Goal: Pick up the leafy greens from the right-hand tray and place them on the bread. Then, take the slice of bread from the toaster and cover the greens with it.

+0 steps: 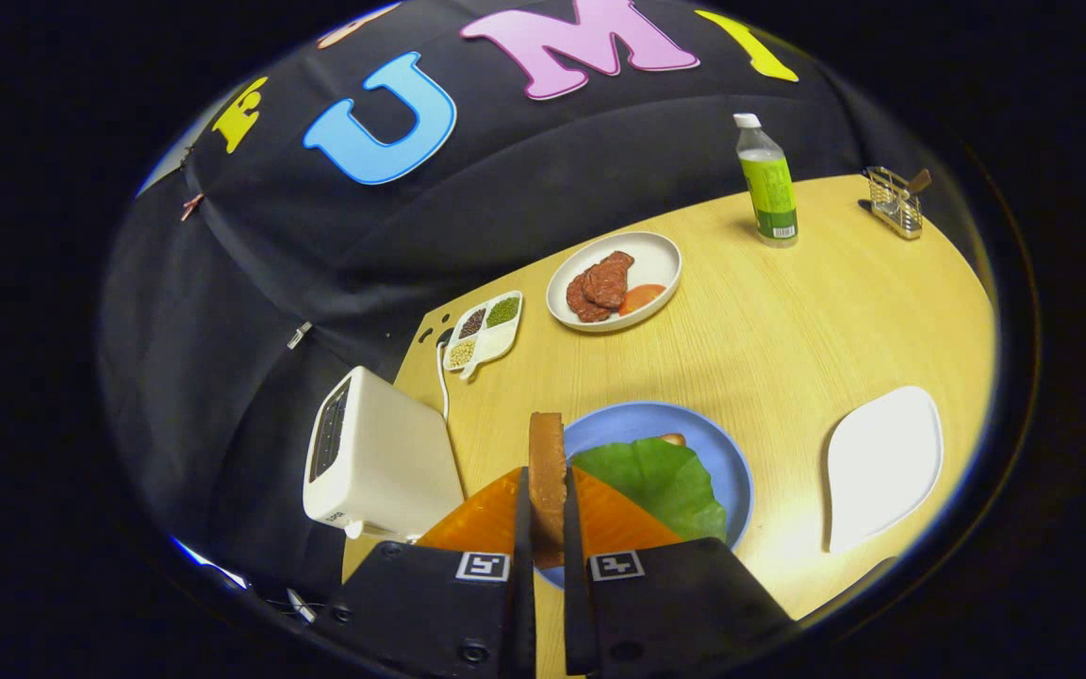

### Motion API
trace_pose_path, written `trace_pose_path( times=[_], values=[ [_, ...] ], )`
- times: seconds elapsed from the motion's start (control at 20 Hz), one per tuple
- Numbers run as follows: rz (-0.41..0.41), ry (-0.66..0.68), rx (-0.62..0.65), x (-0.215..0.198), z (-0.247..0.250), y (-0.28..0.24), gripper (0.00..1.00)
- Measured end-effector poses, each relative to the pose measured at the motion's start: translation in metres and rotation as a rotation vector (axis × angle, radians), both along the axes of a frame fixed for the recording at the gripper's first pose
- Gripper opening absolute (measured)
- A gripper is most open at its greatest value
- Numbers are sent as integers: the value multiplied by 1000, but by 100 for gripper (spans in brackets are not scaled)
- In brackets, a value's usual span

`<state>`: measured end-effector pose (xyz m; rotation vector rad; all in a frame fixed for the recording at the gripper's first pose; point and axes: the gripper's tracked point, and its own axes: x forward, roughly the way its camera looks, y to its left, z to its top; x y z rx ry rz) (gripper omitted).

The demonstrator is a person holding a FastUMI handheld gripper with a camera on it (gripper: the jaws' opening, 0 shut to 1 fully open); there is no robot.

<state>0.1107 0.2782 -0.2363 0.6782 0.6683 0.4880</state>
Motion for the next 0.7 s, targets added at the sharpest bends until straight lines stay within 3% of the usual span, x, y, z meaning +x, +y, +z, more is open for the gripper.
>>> trace_pose_path(
  times=[0.6,0.65,0.7],
  values=[
    [-23,83,-69,16,-87,-37,17],
    [-15,84,-79,15,-91,-36,25],
    [-8,80,-84,16,-92,-35,27]
  ],
)
